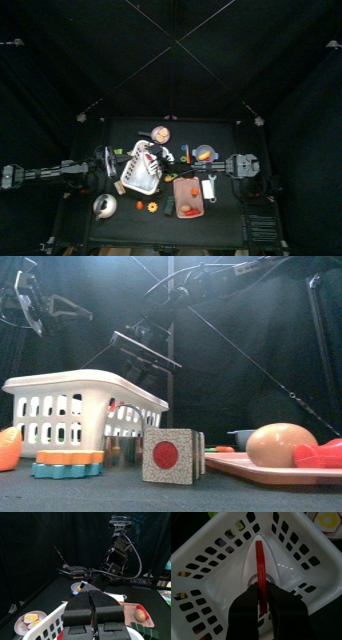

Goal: Place iron in basket

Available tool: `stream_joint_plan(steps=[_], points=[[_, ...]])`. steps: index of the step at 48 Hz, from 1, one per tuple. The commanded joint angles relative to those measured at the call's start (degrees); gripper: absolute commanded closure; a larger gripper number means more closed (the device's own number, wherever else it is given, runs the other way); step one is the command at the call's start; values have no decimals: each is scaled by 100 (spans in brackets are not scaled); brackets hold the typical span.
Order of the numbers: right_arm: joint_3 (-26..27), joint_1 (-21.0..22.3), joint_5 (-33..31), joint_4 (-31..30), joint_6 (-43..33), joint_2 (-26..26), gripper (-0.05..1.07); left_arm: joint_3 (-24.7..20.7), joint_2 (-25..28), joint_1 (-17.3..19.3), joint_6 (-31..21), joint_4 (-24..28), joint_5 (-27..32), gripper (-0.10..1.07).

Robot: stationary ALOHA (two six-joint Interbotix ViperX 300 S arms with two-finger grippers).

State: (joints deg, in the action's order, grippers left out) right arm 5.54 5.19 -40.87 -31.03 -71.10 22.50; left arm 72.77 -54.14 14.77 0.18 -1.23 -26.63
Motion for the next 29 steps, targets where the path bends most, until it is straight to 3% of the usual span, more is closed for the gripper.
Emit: stream_joint_plan(steps=[1, 19, 29], points=[[193, 35, 35, -53, 18, -114, 55, -62, 9, 9, 0, 0, -18, 98], [281, 35, 26, -132, 18, -9, 37, -62, 0, 9, 0, 0, -9, 98], [316, 35, 9, -132, 18, 0, 33, -62, 0, 9, 0, 0, -9, 98]])
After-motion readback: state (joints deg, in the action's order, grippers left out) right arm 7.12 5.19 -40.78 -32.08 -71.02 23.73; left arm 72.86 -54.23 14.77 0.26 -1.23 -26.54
